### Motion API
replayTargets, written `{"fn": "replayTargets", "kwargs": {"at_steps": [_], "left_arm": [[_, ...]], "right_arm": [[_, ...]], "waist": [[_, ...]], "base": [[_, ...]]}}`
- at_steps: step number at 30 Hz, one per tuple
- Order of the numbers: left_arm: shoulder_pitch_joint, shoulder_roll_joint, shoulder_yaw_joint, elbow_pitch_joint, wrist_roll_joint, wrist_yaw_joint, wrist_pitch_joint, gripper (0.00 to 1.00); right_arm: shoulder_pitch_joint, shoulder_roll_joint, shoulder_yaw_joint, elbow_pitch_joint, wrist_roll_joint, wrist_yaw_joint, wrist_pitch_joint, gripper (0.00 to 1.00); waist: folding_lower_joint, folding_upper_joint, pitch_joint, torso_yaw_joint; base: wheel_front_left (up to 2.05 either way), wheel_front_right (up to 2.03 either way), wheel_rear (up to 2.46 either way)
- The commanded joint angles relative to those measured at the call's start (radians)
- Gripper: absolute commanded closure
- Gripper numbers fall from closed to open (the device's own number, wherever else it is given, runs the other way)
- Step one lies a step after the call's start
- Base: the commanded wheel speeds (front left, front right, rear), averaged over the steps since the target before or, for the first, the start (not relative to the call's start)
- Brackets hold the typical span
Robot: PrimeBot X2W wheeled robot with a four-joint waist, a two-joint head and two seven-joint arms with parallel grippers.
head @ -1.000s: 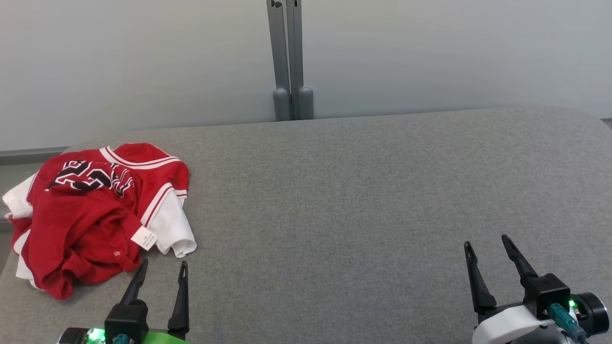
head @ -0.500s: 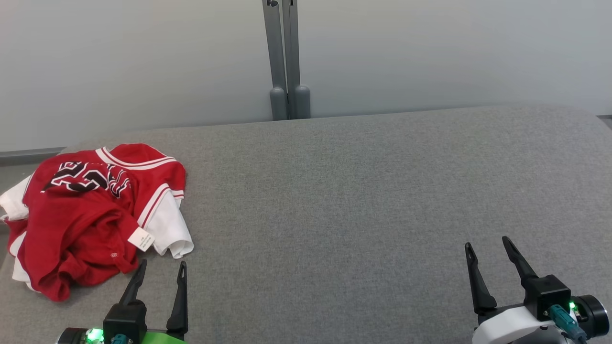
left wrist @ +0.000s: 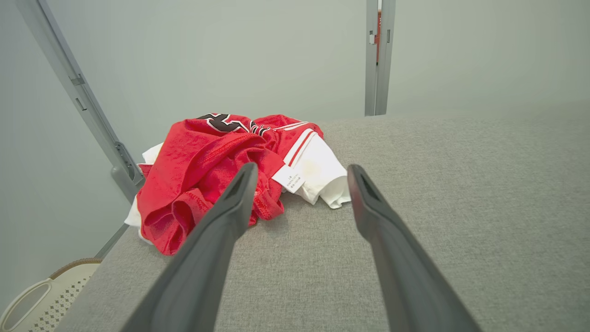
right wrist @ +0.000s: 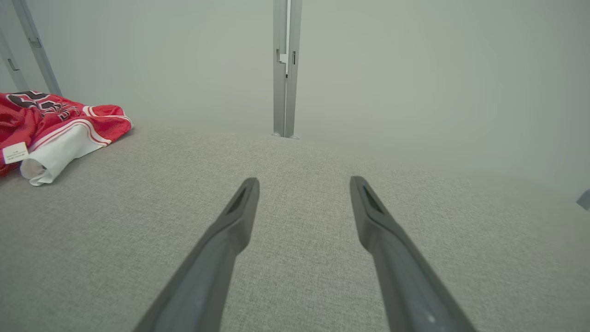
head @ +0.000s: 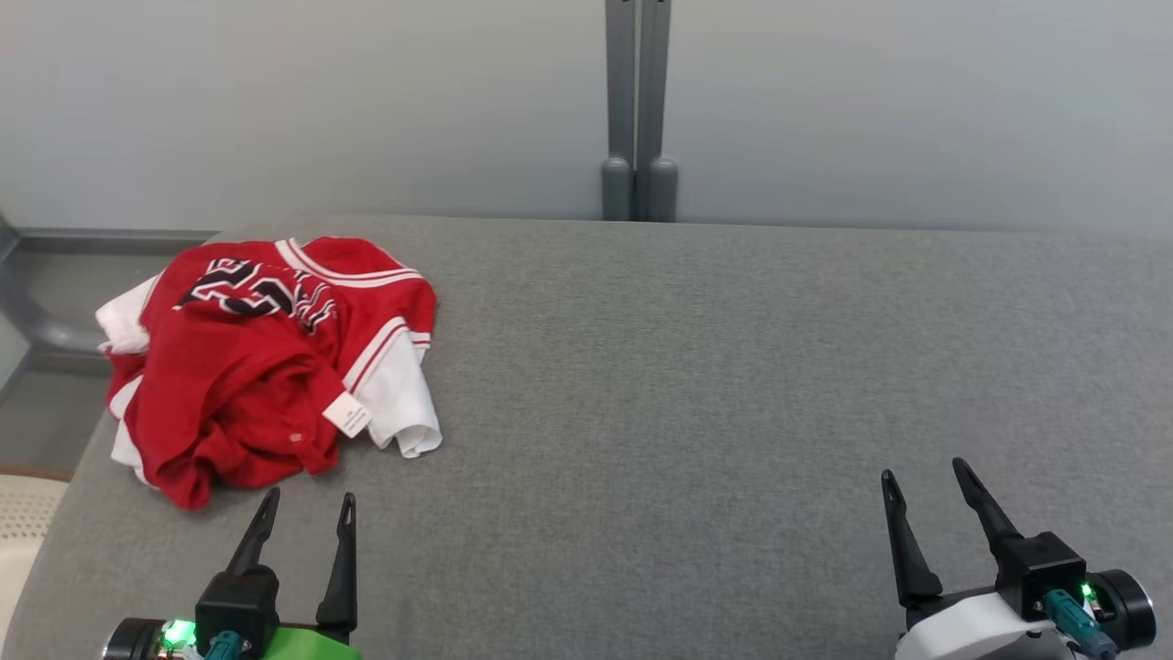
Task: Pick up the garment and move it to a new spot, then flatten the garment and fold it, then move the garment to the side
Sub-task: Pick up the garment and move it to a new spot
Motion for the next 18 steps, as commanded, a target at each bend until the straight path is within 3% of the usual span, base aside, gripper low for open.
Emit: {"fn": "replayTargets", "kwargs": {"at_steps": [1, 10, 14, 18], "left_arm": [[0.004, 0.014, 0.004, 0.004, -0.006, -0.002, -0.001, 0.00], [-0.053, 0.010, 0.006, 0.014, -0.024, -0.012, -0.001, 0.00], [-0.180, 0.000, -0.011, 0.082, -0.061, -0.020, -0.001, 0.00], [-0.400, 0.014, -0.016, 0.234, -0.131, -0.027, 0.020, 0.00]], "right_arm": [[-0.020, -0.001, 0.008, 0.001, 0.004, 0.000, -0.003, 0.00], [-0.061, -0.004, 0.043, 0.006, 0.009, 0.000, -0.003, 0.00], [-0.100, -0.030, 0.049, -0.010, 0.000, 0.000, -0.003, 0.00], [-0.185, -0.079, 0.090, -0.028, -0.004, 0.000, -0.003, 0.00]], "waist": [[0.0000, 0.0000, 0.008, 0.128], [0.0000, 0.0000, 0.044, 0.230], [0.0000, 0.0000, 0.139, 0.233], [0.0000, 0.0000, 0.276, 0.203]], "base": [[0.00, 0.00, 0.00], [0.00, 0.00, 0.00], [0.00, 0.00, 0.00], [0.00, 0.00, 0.00]]}}
